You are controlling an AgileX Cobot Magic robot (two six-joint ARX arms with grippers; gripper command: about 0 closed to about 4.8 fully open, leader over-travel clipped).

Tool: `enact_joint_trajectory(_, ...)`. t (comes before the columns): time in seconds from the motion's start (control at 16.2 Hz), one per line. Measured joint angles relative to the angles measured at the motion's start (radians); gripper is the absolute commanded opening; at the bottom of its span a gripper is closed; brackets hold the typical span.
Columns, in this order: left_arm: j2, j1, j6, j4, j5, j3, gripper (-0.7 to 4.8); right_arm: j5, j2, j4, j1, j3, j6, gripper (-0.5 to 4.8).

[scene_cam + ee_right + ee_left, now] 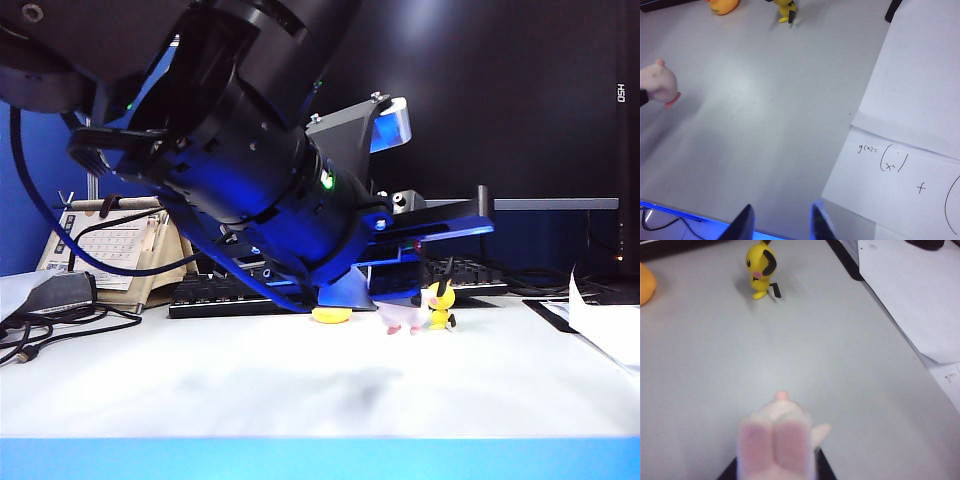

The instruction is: Pick up the doll with a different color than the other dolls and place it near you.

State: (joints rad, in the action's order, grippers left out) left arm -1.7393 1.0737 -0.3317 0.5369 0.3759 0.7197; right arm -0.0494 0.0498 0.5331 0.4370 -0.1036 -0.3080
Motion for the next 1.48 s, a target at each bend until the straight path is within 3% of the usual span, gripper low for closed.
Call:
enact_joint_trajectory(0.92, -0.032, -0.011, -0.001, -0.018, 0.001, 0.0, -0.04, 0.0, 0.0, 0.0, 0.0, 0.0, 0.0, 1.48)
enact_joint_trajectory(0.99, -0.032, -0.011, -0.001, -0.018, 0.001, 0.0, 0.08, 0.0, 0.0, 0.0, 0.0, 0.0, 0.0, 1.48)
enact_joint_trajectory(1.17, -0.032, -0.011, -0.001, -0.018, 0.001, 0.0, 1.19, 0.0, 0.0, 0.0, 0.0, 0.0, 0.0, 1.48)
enact_joint_trajectory(1.48, -0.032, -0.011, -0.002, -0.019, 0.001, 0.0, 1.45, 0.0, 0.0, 0.0, 0.0, 0.0, 0.0, 1.48)
